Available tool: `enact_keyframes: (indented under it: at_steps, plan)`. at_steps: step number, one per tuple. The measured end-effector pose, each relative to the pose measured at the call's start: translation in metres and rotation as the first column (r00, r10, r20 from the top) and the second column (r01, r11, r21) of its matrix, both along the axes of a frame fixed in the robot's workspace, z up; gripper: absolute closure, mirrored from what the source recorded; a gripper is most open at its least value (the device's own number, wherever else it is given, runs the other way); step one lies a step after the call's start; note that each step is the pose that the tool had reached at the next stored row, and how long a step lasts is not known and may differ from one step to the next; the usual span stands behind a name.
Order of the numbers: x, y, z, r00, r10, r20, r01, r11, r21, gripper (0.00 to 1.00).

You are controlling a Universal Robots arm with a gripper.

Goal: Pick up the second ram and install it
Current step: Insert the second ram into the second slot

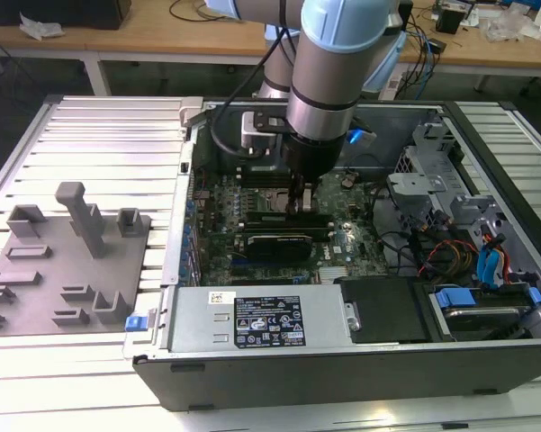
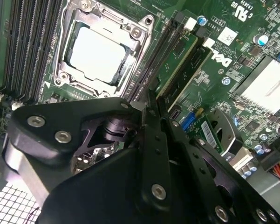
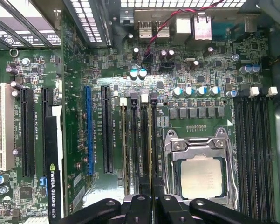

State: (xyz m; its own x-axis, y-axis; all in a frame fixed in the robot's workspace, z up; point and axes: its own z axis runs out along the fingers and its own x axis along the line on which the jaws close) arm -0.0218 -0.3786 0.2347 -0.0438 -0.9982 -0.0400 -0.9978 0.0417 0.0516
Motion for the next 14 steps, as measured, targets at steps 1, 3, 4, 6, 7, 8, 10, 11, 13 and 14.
enact_keyframes:
  at_steps: [1, 3, 4, 6, 7, 8, 10, 11, 13, 14]
  plan:
    - [-0.001, -0.0002, -0.0004, 1.0, 0.0, 0.0001, 0.0, 1.0, 0.0, 0.87]
    - [-0.0013, -0.001, -0.0012, 1.0, 0.0, 0.0001, 0.0, 1.0, 0.0001, 0.87]
    - [-0.0013, -0.0011, -0.0015, 1.0, 0.0, 0.0001, 0.0, 1.0, -0.0001, 0.87]
    - [-0.0013, -0.0011, -0.0029, 1.0, 0.001, 0.0, -0.001, 1.0, -0.0001, 0.87]
    - [-0.0013, -0.0011, -0.0043, 1.0, 0.002, 0.0, -0.002, 1.0, -0.0002, 0.87]
    - [-0.0013, -0.0012, -0.0047, 1.0, 0.002, 0.0, -0.002, 1.0, -0.0004, 0.87]
    - [-0.0013, -0.0011, -0.0049, 1.0, 0.002, 0.0, -0.002, 1.0, -0.0002, 0.87]
    - [-0.0013, -0.0011, -0.0049, 1.0, 0.002, 0.0, -0.002, 1.0, -0.0001, 0.87]
    - [-0.0012, -0.0011, -0.005, 1.0, 0.002, 0.0001, -0.002, 1.0, -0.0013, 0.87]
    - [-0.0012, -0.001, -0.005, 1.0, 0.003, 0.0002, -0.003, 1.0, -0.0036, 0.87]
